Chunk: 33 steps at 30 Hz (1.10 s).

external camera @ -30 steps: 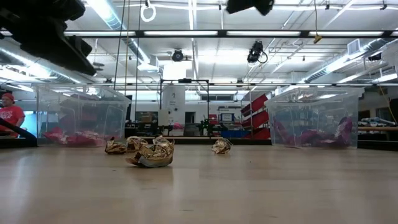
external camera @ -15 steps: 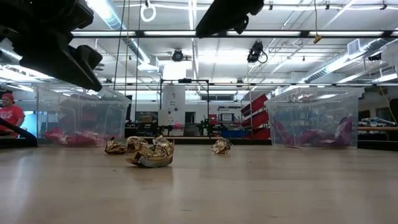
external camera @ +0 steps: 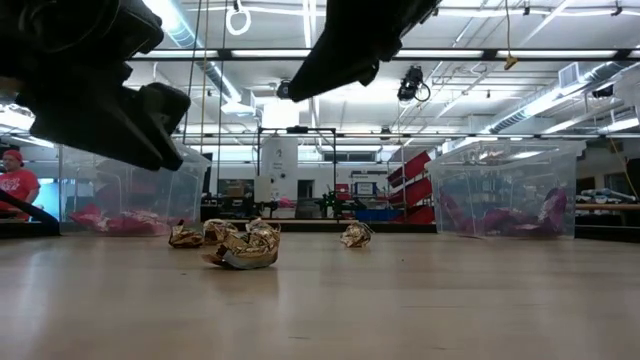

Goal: Sort candy
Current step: Put the yellow candy into the bottom right transparent bin

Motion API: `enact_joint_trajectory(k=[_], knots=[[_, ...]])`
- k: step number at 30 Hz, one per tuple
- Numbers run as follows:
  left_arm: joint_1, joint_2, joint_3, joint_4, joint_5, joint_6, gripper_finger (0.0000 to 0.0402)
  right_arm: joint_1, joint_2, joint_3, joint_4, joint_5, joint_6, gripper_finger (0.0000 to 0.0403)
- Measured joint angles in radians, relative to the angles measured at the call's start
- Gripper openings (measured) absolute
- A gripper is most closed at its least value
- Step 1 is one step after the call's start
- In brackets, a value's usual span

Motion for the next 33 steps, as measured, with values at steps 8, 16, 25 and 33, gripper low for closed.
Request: enact_joint_trajectory(k=[8,16,25,33], knots=[[-0.01,0.13,0.0,0.183,0.023,0.016,0.0102,0.003,0.037,0.0,-0.003,-0.013,0.078,0.0039],[-0.043,0.259,0.0,0.368,0.021,0.01,0.0102,0.027,0.042,-0.011,-0.004,-0.025,0.129,0.0039],[-0.053,0.36,0.001,0.492,-0.008,-0.013,0.0102,0.052,0.042,-0.011,0.029,-0.001,0.143,0.0043],[-0.055,0.462,0.001,0.57,-0.05,-0.05,0.0102,0.067,0.042,-0.011,0.055,0.003,0.21,0.007]])
